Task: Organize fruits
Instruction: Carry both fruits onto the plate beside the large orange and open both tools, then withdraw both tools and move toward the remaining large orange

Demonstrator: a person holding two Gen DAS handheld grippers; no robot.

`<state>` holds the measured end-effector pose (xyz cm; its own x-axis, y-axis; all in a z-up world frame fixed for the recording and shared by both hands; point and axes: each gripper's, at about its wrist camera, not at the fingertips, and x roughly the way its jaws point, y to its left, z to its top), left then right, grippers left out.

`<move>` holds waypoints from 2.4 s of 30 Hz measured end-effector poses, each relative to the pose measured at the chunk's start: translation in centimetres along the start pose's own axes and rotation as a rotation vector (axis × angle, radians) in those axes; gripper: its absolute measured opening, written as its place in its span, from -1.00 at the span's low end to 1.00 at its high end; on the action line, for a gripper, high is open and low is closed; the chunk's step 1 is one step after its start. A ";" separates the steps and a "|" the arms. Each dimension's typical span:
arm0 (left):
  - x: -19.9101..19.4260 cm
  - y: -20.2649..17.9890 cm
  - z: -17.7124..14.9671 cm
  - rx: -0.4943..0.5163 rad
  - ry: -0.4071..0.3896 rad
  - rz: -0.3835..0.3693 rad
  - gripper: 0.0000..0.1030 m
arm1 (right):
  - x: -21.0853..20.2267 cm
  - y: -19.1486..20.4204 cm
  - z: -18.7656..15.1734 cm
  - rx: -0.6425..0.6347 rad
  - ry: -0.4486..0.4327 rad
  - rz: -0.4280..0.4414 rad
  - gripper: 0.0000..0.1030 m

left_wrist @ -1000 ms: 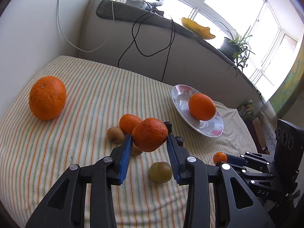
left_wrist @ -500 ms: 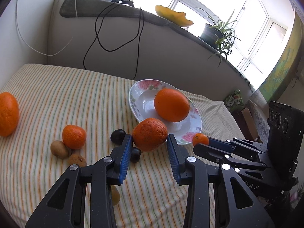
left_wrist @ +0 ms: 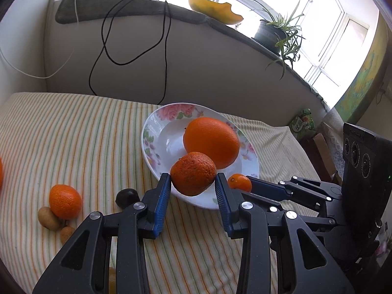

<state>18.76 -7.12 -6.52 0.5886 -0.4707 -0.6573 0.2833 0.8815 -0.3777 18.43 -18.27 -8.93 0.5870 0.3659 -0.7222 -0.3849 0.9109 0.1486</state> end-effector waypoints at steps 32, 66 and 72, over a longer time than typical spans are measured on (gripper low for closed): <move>-2.3 0.0 0.2 -0.010 -0.030 0.080 0.53 | -1.4 0.0 -0.7 -0.005 -0.046 -0.067 0.65; -13.3 10.5 -3.5 -0.144 -0.203 0.300 0.53 | -0.8 8.5 5.7 0.008 -0.053 0.137 0.84; -14.6 13.6 -4.5 -0.196 -0.216 0.341 0.53 | 1.2 11.2 7.8 0.040 -0.019 0.224 0.84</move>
<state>10.63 11.62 -5.01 0.7736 -0.1175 -0.6226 -0.0914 0.9517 -0.2932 20.43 -6.15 -2.86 0.5031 0.5634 -0.6554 -0.4792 0.8129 0.3310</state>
